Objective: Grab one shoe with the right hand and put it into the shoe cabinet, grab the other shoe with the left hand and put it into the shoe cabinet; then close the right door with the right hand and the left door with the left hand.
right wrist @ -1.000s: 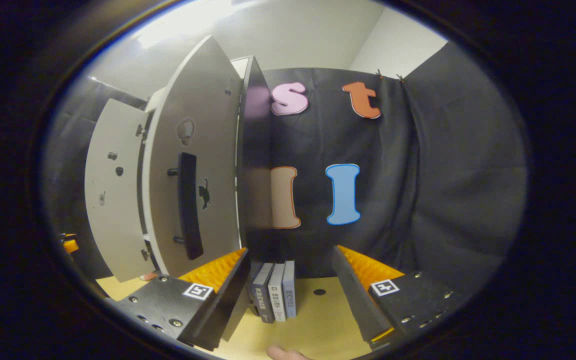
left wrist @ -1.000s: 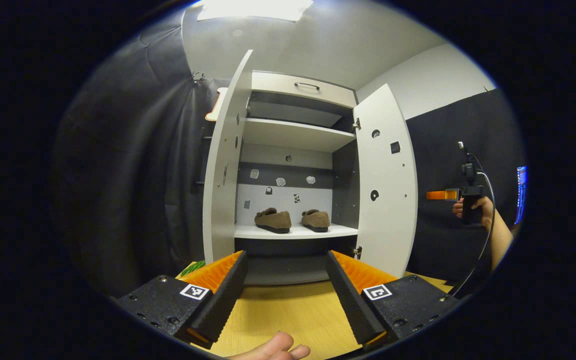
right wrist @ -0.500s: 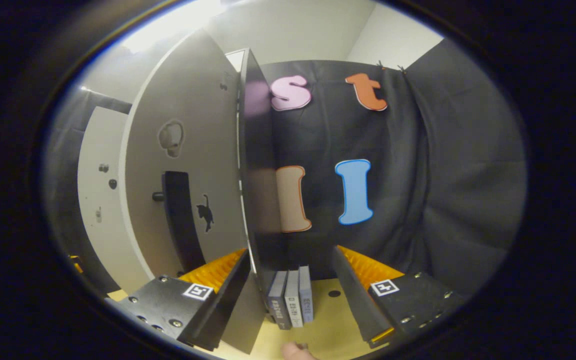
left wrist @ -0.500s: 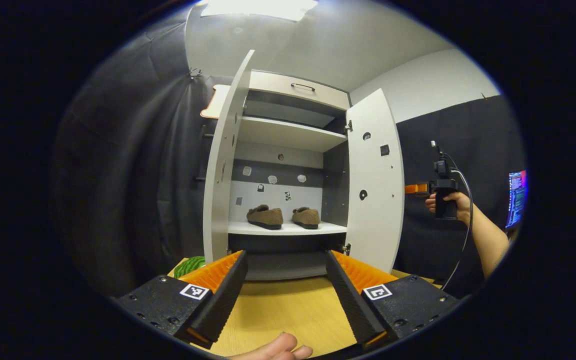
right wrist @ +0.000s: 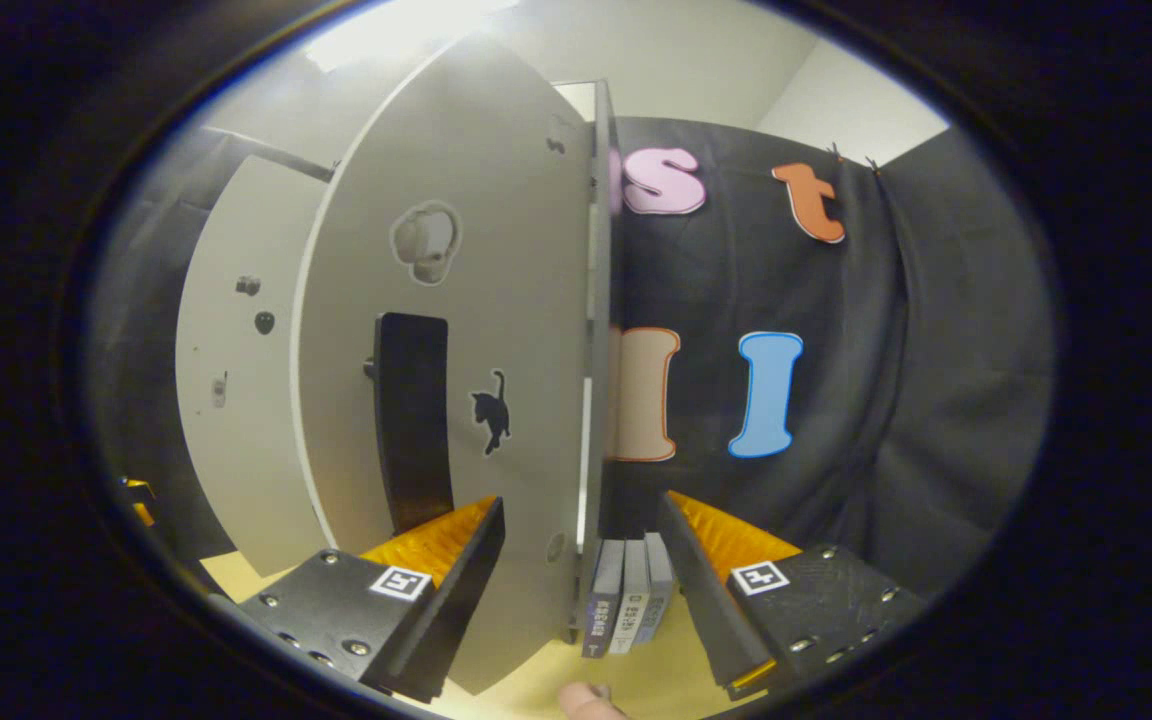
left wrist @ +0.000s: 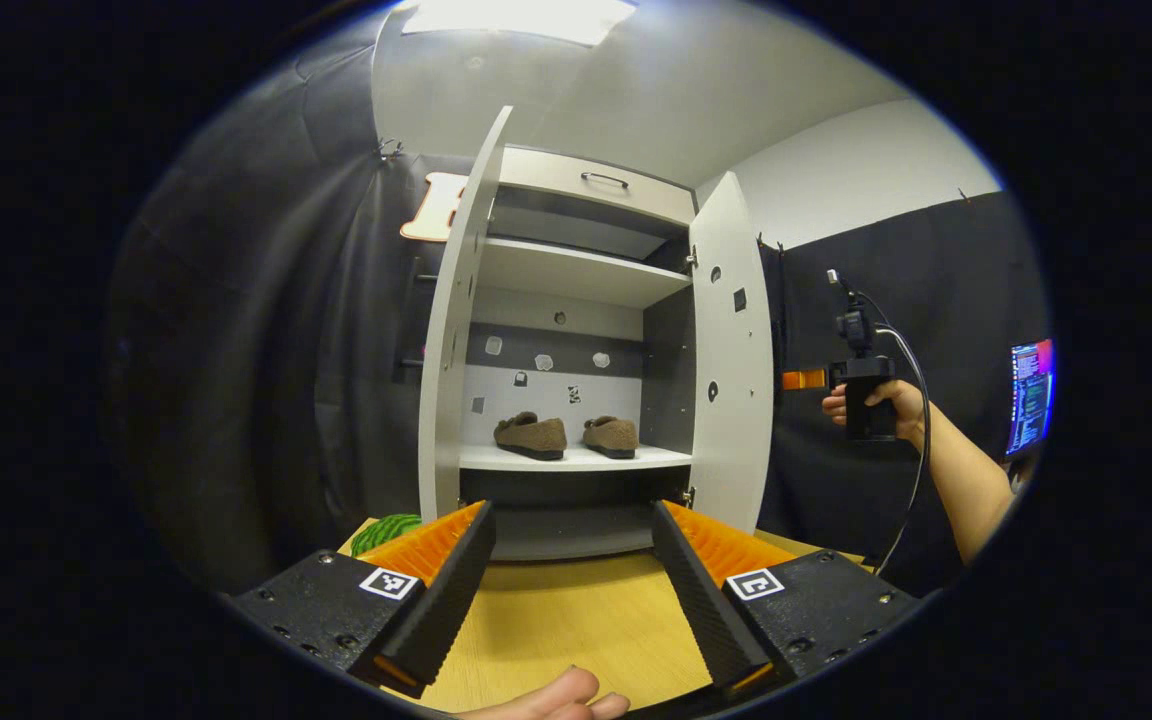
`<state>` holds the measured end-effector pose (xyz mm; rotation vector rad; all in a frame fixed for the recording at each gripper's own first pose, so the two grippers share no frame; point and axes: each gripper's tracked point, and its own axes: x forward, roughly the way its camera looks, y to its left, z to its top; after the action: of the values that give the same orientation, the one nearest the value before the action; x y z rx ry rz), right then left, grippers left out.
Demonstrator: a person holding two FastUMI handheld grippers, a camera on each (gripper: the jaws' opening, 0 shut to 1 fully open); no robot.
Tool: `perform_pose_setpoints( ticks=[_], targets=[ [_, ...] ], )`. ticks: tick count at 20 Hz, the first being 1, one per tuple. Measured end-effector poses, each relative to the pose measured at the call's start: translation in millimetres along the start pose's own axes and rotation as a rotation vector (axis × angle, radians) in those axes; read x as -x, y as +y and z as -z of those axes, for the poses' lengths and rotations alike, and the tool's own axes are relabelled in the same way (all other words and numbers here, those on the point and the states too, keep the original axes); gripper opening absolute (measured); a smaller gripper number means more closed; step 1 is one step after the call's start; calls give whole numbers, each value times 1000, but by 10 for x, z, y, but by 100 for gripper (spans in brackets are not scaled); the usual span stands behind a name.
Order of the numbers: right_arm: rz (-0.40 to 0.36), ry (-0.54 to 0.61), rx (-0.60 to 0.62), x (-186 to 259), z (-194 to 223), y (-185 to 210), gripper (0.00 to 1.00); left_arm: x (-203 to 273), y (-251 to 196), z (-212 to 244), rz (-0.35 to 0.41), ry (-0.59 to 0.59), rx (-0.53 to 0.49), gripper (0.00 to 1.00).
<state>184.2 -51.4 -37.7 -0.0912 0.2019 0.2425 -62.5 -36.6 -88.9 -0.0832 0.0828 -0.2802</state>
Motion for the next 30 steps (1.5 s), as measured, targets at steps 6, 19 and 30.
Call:
perform_pose_setpoints(
  ticks=[6, 19, 30],
  targets=[
    [-21, -10, -85, -143, 56, 400, 94, 11, 247, -8, -53, 2, -12, 96],
    [-103, -80, -62, 291, 329, 1253, 94, 75, 869, 106, -207, 53, -39, 96],
    [27, -97, -80, 1370, 840, 1372, 94, 160, 1708, -426, -344, -39, -42, 96]
  ],
)
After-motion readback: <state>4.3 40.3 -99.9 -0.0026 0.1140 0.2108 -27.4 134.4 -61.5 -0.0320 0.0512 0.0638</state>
